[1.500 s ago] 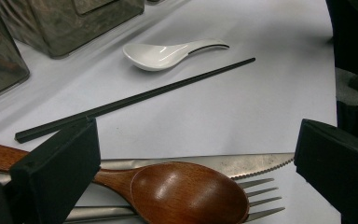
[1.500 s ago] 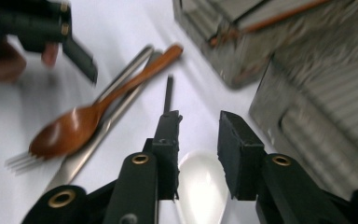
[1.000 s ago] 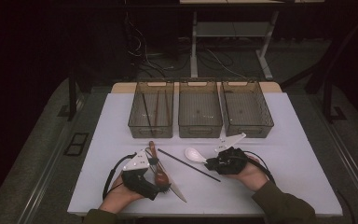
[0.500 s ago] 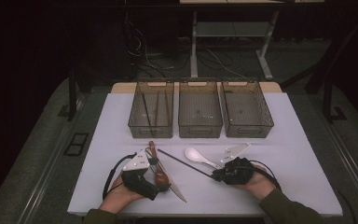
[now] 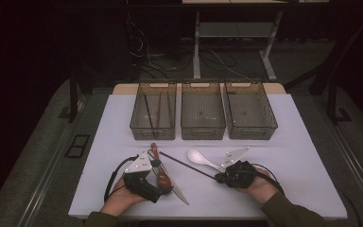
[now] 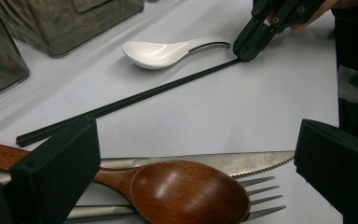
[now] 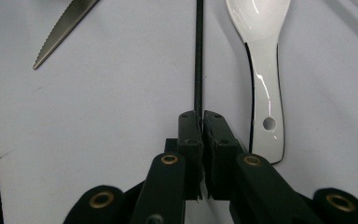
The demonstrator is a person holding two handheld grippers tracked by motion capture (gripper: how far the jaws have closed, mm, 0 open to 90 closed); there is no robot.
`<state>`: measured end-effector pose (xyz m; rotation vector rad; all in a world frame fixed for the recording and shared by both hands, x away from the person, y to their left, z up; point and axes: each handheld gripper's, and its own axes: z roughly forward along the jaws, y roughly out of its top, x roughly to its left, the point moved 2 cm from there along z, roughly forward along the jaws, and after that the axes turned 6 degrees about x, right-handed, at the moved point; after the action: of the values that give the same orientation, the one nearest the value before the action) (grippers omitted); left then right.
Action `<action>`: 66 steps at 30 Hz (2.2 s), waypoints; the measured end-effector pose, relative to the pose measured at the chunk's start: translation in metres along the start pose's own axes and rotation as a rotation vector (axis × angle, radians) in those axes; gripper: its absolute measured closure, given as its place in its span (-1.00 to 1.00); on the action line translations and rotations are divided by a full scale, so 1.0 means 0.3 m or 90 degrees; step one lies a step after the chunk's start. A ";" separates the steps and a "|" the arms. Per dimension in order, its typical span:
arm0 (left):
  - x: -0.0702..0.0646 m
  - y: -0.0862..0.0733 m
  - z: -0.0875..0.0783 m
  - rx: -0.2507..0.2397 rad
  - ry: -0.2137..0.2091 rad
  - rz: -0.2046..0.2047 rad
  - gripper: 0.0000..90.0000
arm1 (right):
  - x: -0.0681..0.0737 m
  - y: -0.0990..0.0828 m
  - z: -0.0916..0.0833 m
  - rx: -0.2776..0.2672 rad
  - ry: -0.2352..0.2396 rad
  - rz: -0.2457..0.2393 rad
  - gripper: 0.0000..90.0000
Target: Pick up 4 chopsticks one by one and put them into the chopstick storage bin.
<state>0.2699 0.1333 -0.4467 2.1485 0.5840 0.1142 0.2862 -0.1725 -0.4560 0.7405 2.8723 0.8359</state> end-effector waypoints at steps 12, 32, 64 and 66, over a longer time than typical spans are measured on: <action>0.001 0.000 0.000 0.000 0.000 -0.001 -1.00 | -0.001 -0.028 -0.058 -0.010 0.020 -0.001 0.91; 0.001 0.000 0.003 0.009 -0.001 0.000 -1.00 | -0.064 -0.238 -0.160 0.012 0.015 -0.047 0.82; 0.002 -0.001 0.004 0.008 -0.004 0.000 -1.00 | -0.027 0.018 0.013 -0.010 0.014 -0.041 0.79; 0.002 -0.001 0.004 0.009 -0.004 0.001 -1.00 | -0.025 0.017 0.014 -0.012 0.007 -0.046 0.81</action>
<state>0.2707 0.1328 -0.4478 2.1622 0.5809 0.1044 0.2958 -0.1703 -0.4574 0.6293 2.8773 0.8592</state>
